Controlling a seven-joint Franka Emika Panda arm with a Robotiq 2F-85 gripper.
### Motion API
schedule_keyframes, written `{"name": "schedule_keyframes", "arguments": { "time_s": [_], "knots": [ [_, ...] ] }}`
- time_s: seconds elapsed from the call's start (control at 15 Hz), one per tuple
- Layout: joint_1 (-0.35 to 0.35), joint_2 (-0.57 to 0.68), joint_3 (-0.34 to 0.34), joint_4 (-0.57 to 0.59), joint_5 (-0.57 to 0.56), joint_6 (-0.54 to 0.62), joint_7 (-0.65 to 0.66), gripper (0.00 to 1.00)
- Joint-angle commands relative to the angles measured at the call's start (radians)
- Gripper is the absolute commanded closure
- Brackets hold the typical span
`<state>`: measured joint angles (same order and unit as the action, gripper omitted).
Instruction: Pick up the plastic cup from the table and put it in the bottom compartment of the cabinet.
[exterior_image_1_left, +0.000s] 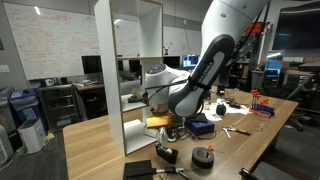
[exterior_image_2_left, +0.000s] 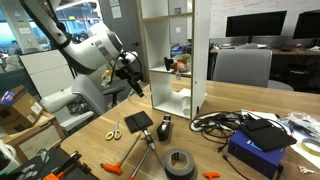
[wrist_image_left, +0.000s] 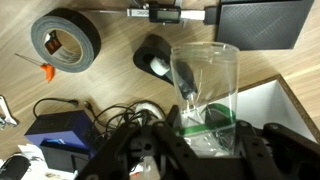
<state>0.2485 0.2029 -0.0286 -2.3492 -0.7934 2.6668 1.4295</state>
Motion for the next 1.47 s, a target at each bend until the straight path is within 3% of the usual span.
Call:
{"name": "schedule_keyframes", "arguments": {
  "time_s": [0.0,0.4,0.67,1.13,1.4],
  "knots": [
    [0.034,0.155,-0.016,0.086,-0.122,0.069,0.09,0.83],
    [0.065,0.276,-0.024,0.213,-0.186,0.06,0.106,0.83],
    [0.101,0.344,-0.061,0.323,-0.295,0.074,0.158,0.84],
    [0.182,0.547,-0.161,0.546,-0.557,0.062,0.408,0.84],
    [0.212,0.685,-0.194,0.694,-0.637,0.008,0.497,0.85]
  ]
}}
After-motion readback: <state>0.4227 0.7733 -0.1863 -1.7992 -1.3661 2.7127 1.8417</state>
